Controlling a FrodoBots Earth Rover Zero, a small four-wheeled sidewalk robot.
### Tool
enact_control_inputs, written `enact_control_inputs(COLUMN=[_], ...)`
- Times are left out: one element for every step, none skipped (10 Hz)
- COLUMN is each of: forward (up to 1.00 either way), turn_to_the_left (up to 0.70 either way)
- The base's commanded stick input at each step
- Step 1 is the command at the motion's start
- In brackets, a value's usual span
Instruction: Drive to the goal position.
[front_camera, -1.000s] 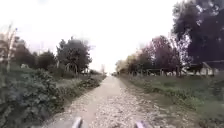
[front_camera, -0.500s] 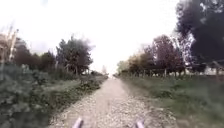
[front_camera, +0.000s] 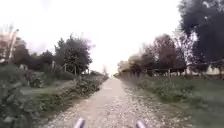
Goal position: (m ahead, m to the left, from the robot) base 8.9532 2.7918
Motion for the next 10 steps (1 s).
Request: enact_control_inputs(forward=[0.70,0.70,0.70,0.70,0.70,0.70,0.70,0.70,0.70,0.70], turn_to_the_left=[0.00,-0.18,-0.35,-0.35,-0.08,0.00,0.00,0.00,0.00,0.00])
